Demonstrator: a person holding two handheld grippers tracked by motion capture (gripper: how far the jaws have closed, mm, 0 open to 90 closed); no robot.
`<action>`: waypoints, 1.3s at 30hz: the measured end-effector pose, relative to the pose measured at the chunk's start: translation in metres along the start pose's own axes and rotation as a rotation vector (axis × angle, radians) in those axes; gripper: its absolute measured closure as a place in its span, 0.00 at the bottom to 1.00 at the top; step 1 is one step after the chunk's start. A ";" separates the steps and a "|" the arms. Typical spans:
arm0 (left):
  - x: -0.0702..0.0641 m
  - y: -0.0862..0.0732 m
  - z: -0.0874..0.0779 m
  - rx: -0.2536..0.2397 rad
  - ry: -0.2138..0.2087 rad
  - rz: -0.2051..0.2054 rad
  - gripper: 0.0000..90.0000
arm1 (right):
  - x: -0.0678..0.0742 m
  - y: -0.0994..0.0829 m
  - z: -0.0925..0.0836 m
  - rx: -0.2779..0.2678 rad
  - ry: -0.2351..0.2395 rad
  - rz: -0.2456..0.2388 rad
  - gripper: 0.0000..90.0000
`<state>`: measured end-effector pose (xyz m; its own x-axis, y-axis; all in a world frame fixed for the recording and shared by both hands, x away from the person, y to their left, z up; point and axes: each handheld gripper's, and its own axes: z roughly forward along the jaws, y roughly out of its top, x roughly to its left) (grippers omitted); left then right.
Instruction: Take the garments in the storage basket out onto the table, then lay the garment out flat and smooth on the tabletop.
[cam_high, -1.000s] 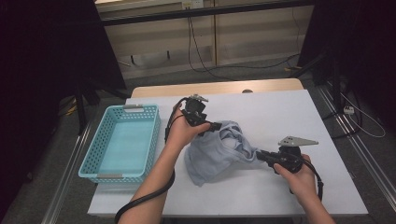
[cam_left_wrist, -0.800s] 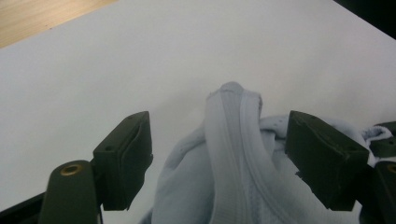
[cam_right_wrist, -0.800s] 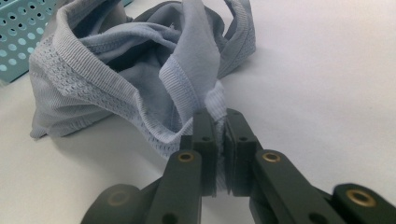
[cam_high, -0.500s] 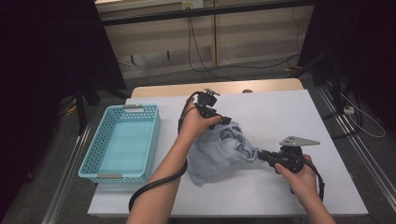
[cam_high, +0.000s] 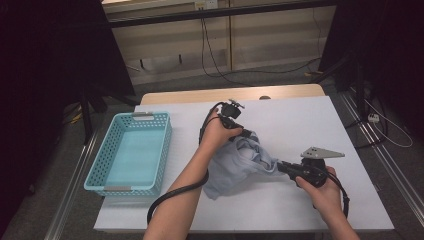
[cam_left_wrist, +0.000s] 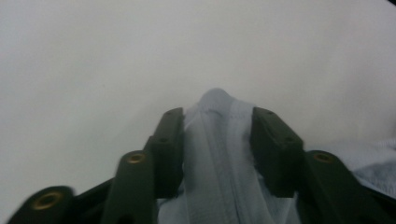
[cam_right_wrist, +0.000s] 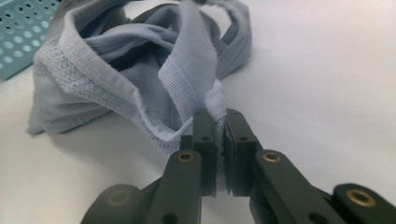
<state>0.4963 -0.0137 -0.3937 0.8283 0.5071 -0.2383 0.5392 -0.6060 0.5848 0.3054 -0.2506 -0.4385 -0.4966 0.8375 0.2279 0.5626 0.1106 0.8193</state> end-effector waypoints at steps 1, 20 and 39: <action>-0.001 0.000 -0.002 0.007 -0.013 -0.007 0.77 | 0.000 0.000 -0.002 -0.001 -0.006 -0.001 0.95; 0.013 0.009 -0.076 -0.175 0.006 -0.094 0.96 | -0.023 0.065 -0.036 -0.062 -0.119 -0.067 0.95; 0.011 0.006 -0.102 -0.230 0.002 -0.122 0.96 | -0.031 0.109 -0.040 -0.092 -0.187 -0.110 0.96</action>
<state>0.4934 0.0510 -0.3137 0.7588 0.5692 -0.3167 0.5864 -0.3853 0.7125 0.3560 -0.2864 -0.3349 -0.4158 0.9086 0.0398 0.4451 0.1651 0.8801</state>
